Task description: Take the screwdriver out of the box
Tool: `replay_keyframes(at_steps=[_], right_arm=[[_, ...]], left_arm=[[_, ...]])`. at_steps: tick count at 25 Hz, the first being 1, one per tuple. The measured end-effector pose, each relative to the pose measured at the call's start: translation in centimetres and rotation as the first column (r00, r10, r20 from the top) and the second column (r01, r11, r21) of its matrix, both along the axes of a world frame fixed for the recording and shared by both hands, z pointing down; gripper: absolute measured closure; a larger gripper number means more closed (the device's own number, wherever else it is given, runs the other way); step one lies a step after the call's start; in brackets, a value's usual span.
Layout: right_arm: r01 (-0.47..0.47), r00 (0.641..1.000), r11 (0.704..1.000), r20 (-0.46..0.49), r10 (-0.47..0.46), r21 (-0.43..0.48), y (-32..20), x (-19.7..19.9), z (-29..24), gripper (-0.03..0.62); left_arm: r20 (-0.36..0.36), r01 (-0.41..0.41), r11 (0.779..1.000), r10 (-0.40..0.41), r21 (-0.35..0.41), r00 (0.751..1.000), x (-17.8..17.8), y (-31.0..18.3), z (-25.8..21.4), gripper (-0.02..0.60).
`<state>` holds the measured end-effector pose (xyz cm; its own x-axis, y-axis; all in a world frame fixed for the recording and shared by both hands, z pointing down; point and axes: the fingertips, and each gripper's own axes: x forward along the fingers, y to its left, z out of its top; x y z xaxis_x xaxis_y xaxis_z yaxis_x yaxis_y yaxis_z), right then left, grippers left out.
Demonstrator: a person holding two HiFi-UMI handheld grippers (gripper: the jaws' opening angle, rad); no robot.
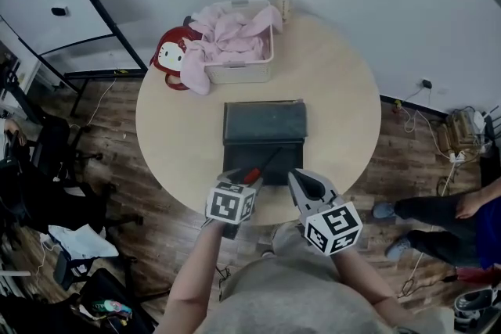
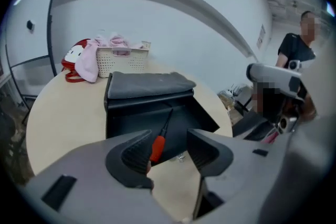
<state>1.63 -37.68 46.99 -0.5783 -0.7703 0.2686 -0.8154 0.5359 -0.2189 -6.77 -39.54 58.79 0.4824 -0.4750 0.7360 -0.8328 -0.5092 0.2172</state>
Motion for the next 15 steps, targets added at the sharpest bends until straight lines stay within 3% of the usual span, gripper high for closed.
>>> replay_keyframes(at_steps=[6, 11, 15], right_arm=[[0.002, 1.000, 1.000, 0.002, -0.002, -0.010, -1.9, 0.5, 0.3, 0.592], [-0.009, 1.000, 1.000, 0.004, 0.009, -0.020, -3.0, 1.3, 0.7, 0.592], [-0.012, 1.000, 1.000, 0.005, 0.012, -0.025, -3.7, 1.9, 0.8, 0.592]], left_arm=[[0.133, -0.181, 0.978, 0.194, -0.106, 0.972, 1.4, -1.3, 3.4, 0.388], [0.238, -0.286, 0.944, 0.320, -0.167, 0.917, 2.3, -2.9, 5.8, 0.388], [0.288, -0.323, 0.917, 0.382, -0.233, 0.878, 2.8, -3.2, 7.6, 0.400]])
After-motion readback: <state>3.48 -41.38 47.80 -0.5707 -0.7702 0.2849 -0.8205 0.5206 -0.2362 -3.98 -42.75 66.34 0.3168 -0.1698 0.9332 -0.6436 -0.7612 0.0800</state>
